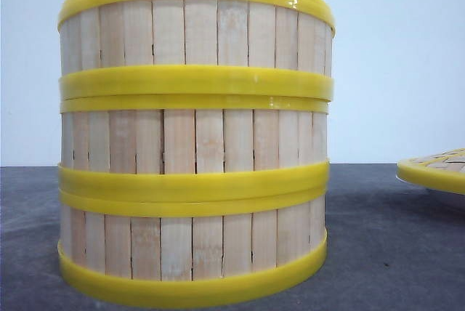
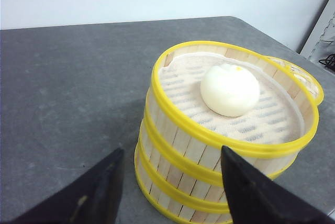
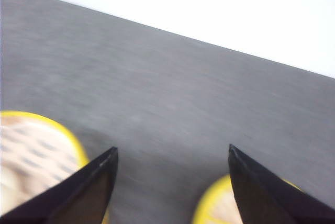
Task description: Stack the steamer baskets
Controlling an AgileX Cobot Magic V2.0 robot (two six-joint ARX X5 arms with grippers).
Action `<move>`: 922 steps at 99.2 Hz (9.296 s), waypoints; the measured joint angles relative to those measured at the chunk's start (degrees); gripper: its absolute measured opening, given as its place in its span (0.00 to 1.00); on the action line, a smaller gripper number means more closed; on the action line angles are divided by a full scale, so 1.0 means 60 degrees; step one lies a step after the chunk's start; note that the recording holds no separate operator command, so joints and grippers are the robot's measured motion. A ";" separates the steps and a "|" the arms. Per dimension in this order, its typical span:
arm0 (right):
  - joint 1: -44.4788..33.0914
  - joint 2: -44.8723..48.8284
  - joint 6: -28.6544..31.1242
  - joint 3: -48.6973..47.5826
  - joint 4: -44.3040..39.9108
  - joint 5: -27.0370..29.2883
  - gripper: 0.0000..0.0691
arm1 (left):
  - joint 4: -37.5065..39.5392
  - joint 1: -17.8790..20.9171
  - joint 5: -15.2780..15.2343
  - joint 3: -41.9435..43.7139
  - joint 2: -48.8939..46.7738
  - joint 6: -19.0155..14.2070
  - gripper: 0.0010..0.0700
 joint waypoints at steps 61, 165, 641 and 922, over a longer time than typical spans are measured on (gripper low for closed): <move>-0.4200 0.0750 0.0248 -0.2900 0.0710 -0.1468 0.51 | 0.0135 0.0000 0.0000 0.0000 0.0000 0.0117 0.49; -0.5319 0.4095 0.0477 -0.3217 0.2178 -0.1920 0.18 | 0.0124 0.0000 0.0000 0.0000 0.0000 0.0117 0.49; 0.3697 0.1475 -0.1184 0.4659 -0.2412 0.0543 0.54 | 0.0419 0.0000 0.0000 0.0000 0.0000 0.0142 0.49; 0.3697 -0.3180 0.1490 -0.3716 0.1869 0.0623 0.01 | 0.6849 0.4146 -0.1515 -0.6812 -0.0787 0.0648 0.03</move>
